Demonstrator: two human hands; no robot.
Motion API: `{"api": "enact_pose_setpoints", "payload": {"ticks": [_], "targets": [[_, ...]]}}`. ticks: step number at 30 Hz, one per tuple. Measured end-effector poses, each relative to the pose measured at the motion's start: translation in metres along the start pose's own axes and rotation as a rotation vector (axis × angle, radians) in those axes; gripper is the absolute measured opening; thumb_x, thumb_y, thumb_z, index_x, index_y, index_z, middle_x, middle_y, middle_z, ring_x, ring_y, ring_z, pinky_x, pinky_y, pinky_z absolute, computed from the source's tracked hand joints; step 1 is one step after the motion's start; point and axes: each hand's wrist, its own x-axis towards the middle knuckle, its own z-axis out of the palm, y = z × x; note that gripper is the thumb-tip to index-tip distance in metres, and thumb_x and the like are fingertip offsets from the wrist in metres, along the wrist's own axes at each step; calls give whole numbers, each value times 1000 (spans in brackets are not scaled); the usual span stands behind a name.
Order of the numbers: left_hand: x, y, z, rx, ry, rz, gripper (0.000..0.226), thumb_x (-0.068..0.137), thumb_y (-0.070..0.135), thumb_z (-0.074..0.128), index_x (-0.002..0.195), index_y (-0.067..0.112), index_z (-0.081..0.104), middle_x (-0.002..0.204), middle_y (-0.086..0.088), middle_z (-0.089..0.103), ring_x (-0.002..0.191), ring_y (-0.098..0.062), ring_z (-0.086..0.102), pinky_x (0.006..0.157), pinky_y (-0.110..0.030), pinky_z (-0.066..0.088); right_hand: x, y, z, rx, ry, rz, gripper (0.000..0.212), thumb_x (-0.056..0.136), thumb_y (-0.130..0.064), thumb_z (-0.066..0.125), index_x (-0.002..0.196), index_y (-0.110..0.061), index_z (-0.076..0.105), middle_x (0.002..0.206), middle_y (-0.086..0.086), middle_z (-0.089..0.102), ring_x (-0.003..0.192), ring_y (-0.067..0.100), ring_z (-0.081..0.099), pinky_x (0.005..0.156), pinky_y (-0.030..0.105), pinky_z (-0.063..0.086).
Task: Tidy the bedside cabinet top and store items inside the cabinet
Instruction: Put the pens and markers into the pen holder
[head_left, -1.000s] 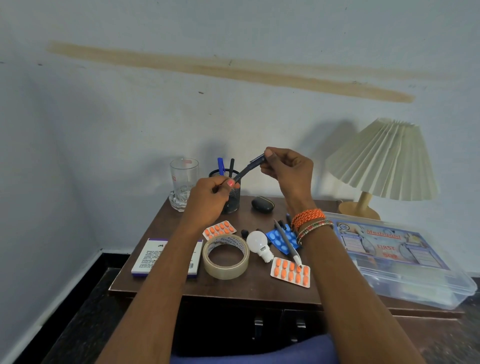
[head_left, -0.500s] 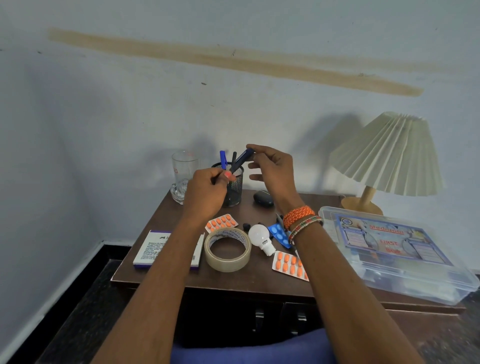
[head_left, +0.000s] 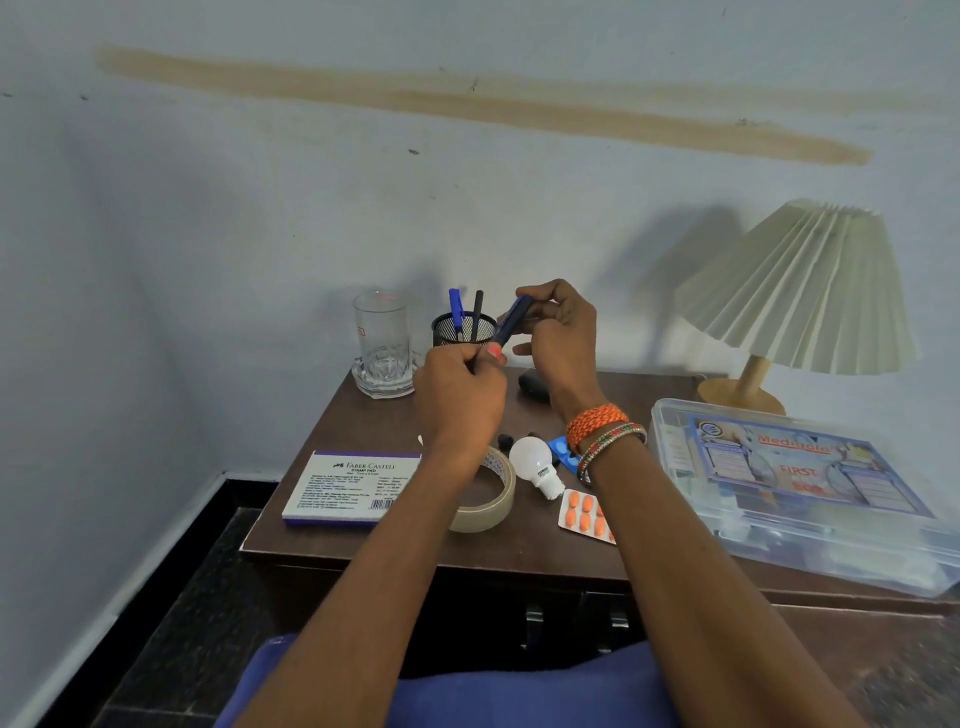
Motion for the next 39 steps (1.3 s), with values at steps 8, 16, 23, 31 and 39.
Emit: {"api": "enact_pose_setpoints", "payload": {"ticks": [8,16,23,31,39], "targets": [[10,-9,-7,168,-28,-13,25,93,35,51,99,21,72,76,1,64,71,-18,56,61,-27,38,-3,4,-3,6,-39,85,39,77,15,34,88,-11,61,83,12,68,71,23,68,51,25,52],[13,-10,-15,374,18,188,29,93,32,54,118,24,64,108,-2,70,97,-20,63,57,-20,34,-8,2,-1,64,-14,187,18,93,-14,53,106,-11,65,77,7,69,63,16,68,51,24,56],[18,-13,-16,323,-48,206,29,90,29,59,118,22,65,109,-4,70,97,-21,64,73,-26,46,-6,7,4,112,-7,239,22,91,-9,59,113,-7,56,85,13,69,68,18,70,56,24,58],[29,-17,-30,154,-92,-76,22,92,24,55,104,12,70,91,-8,71,81,-13,58,64,-21,39,4,0,-6,178,365,4,14,89,-7,61,100,-11,56,76,11,70,64,20,71,67,31,60],[43,-31,-48,319,24,-56,23,91,22,56,105,9,70,109,-13,68,97,-25,61,80,-32,45,29,14,-4,-83,399,-303,12,88,-7,61,100,-8,57,86,2,67,78,14,68,71,21,56]]}}
